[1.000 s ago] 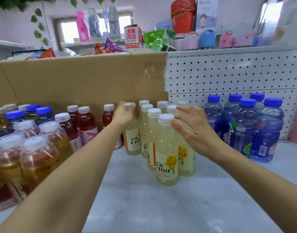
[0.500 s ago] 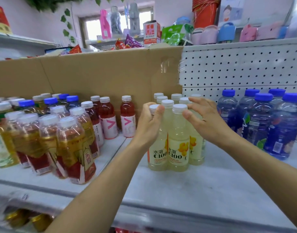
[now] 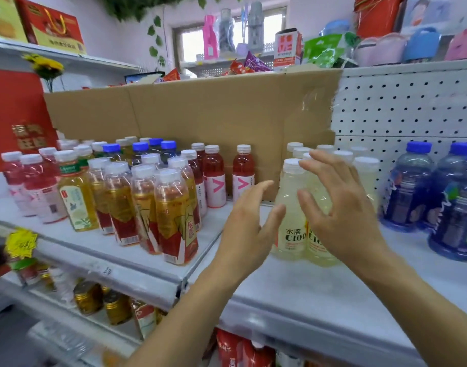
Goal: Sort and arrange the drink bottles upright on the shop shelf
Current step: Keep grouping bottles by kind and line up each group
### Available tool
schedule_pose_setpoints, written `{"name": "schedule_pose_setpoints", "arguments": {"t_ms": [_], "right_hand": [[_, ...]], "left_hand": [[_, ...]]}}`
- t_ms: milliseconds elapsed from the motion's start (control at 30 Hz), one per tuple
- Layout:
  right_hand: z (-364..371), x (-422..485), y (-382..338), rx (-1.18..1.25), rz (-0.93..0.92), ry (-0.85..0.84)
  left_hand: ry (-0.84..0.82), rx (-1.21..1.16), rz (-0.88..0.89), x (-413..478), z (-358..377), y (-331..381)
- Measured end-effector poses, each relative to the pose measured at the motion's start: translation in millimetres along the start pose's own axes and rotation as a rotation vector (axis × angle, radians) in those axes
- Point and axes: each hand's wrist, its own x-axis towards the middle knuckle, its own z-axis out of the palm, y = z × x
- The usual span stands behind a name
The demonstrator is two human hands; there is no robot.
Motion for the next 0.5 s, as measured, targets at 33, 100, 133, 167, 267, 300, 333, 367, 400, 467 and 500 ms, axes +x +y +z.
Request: {"name": "schedule_pose_setpoints", "arguments": {"t_ms": [33,100,133,167,267,300,333,367,400,467,500], "right_hand": [[5.9,-6.8,-9.6,0.02,0.002,-0.018],[19.7,-20.9,-27.9,0.064,0.022,-0.065],[27.6,-27.4,-37.6,0.084,0.035,-0.084],[36.5,-33.3,-48.3,0.1,0.048,-0.097],[68.5,-46.7,-87.4,0.148,0.093,-0.126],[81.0,-50.0,-102.4,0.164,0.109,-0.135],[94.0,-53.3,-117.9,0.178,0.125,-0.142],[107.5,-56.0,-133.6,0.192,0.144,-0.146],[121.1,-57.9,-149.6,0.211,0.172,-0.151],[149.0,-59.9,-183.2,0.264,0.243,-0.157],[163.1,-60.0,-200.2,0.288,0.266,-0.16]], "left_hand": [[0.016,0.037,0.005,-11.0,-11.1,-3.2],[0.059,0.065,0.019,-32.7,-34.3,-12.2],[0.083,0.075,0.022,-42.9,-46.6,-18.5],[0.105,0.087,0.017,-52.2,-59.3,-25.9],[0.136,0.111,-0.027,-74.4,-102.4,-52.3],[0.134,0.121,-0.034,-79.6,-118.2,-62.9],[0.125,0.132,-0.037,-84.5,-134.9,-74.0],[0.114,0.134,-0.044,-88.8,-152.2,-85.7],[0.106,0.124,-0.057,-92.7,-170.1,-97.5],[0.1,0.093,-0.09,-100.9,-208.1,-121.8],[0.104,0.077,-0.108,-105.0,-227.3,-133.6]]}}
